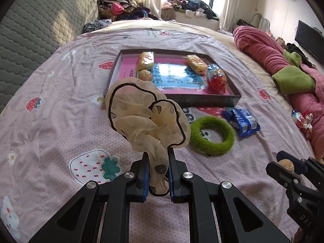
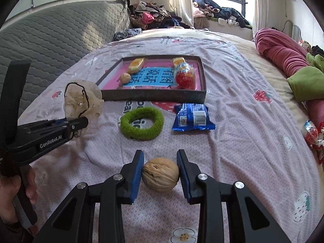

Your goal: Organize objects

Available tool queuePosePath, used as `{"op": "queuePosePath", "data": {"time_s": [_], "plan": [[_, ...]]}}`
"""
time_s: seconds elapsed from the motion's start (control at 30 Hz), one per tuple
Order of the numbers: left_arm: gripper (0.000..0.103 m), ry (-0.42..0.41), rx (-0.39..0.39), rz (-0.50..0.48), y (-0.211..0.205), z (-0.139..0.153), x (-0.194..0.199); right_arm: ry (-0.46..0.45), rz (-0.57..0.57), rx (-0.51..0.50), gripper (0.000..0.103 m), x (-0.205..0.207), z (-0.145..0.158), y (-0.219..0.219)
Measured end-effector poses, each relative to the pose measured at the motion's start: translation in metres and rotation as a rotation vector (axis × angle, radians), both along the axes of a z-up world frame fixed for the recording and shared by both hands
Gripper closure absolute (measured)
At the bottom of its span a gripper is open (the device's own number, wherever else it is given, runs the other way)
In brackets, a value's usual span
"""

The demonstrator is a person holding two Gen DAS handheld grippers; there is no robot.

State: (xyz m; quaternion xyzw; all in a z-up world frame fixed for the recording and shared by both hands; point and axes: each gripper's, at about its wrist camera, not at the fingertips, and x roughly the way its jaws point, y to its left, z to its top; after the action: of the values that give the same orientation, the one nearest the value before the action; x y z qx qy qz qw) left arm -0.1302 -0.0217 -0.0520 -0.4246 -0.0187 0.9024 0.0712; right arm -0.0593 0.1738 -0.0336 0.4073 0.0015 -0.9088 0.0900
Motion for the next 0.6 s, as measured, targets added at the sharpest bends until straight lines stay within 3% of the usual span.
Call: {"op": "queuePosePath", "data": {"time_s": [0.6], "plan": [[0.088,0.077,-0.014,-0.012,0.009,0.059,0.01,0.075,0.023,-0.006,0.069,-0.005,0.052,-0.002]]}}
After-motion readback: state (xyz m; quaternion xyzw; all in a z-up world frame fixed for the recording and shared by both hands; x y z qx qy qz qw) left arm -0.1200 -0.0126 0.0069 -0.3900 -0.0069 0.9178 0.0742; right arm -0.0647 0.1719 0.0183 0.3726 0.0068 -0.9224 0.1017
